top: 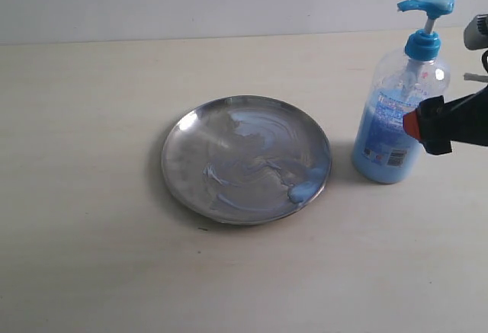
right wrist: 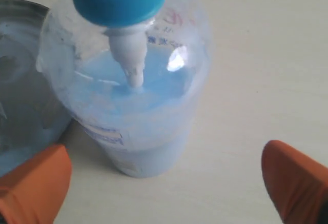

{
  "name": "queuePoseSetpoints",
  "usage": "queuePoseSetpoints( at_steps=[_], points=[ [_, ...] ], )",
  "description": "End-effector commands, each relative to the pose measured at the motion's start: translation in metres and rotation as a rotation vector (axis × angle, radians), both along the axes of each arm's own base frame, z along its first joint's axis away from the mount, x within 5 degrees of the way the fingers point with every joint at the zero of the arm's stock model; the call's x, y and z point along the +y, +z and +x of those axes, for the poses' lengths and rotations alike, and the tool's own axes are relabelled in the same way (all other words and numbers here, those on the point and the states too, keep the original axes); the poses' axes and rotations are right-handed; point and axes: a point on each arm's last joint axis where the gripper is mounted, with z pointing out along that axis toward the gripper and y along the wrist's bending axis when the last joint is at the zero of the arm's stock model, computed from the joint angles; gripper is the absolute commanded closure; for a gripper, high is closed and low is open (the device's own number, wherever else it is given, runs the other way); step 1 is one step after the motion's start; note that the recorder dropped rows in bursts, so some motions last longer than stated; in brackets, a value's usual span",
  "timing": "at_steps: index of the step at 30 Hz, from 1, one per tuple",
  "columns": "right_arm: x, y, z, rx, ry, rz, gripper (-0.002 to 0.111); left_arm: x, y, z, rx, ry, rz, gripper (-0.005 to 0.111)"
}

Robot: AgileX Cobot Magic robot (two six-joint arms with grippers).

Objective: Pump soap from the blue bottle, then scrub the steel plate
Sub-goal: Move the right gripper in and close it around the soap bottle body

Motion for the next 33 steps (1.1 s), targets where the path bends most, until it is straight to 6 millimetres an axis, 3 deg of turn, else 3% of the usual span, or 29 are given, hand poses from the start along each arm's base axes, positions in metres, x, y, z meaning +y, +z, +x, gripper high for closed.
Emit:
queuePoseSetpoints(
  at_steps=[1,7,13,20,33],
  points=[
    [-0.002,-0.007,-0.002,-0.050,-0.009,-0.032,0.014,0.000,0.002,0.000,-0.015,0.000,0.001,0.107],
    [0.017,-0.015,-0.010,-0.135,0.075,-0.073,0.014,0.000,0.002,0.000,-0.015,0.000,-0.001,0.107],
    [0.014,-0.032,-0.013,-0.172,-0.018,-0.035,0.014,0.000,0.002,0.000,-0.013,0.000,-0.001,0.107],
    [0.024,-0.038,-0.005,-0.234,0.053,0.027,0.014,0.000,0.002,0.000,-0.013,0.000,-0.001,0.107],
    [0.027,-0.063,0.016,-0.322,0.012,0.071,0.014,0.000,0.002,0.000,-0.013,0.000,-0.001,0.107]
  ],
)
